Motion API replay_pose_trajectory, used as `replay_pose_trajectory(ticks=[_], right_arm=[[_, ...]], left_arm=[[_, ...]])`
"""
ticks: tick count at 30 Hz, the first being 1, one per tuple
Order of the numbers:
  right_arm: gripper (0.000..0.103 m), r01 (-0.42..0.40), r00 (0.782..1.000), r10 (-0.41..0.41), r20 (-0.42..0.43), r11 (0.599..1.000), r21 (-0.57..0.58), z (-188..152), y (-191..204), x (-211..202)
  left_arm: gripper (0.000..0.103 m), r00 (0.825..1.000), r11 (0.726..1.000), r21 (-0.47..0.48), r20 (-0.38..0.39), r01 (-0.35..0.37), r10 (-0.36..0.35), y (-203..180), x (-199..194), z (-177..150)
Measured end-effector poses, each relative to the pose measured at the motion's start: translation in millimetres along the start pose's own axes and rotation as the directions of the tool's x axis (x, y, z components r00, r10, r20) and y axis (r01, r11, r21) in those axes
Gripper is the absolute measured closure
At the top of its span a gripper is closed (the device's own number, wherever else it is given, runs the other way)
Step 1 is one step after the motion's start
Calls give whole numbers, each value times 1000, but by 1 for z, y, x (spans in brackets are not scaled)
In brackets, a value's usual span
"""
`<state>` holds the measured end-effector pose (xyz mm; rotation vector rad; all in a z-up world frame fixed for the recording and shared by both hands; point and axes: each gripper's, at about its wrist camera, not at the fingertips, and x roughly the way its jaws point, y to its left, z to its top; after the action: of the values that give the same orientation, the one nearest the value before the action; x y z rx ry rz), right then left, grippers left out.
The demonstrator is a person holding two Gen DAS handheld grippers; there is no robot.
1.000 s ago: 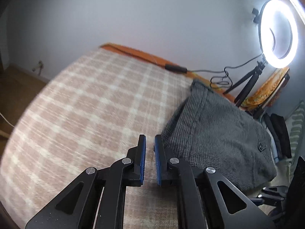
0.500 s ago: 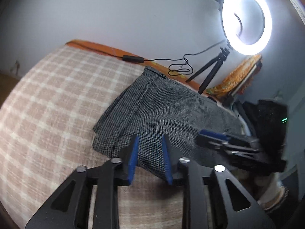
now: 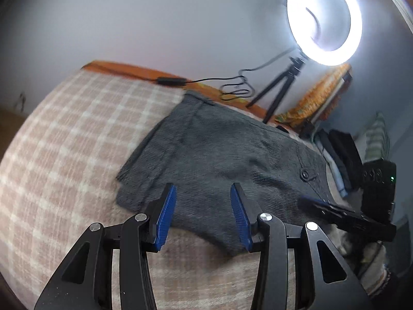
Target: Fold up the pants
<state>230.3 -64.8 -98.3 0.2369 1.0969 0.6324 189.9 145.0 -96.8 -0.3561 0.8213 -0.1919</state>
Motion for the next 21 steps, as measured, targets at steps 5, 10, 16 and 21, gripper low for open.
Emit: replay_pose_trajectory(ticks=[5, 10, 16, 21], right_arm=[[45, -2, 1000, -4, 22, 973, 232, -54, -35, -40], [31, 51, 990, -98, 100, 920, 388, -83, -66, -65], [32, -42, 945, -162, 284, 802, 596, -99, -109, -83], [68, -33, 930, -207, 304, 777, 629, -85, -116, -76]], left_arm=[[61, 1000, 987, 160, -19, 6, -3, -51, 24, 16], [61, 999, 957, 291, -52, 1, 15, -94, 58, 25], [61, 994, 956, 290, -78, -48, 74, -102, 99, 33], [61, 983, 944, 313, -111, -107, 148, -90, 129, 20]])
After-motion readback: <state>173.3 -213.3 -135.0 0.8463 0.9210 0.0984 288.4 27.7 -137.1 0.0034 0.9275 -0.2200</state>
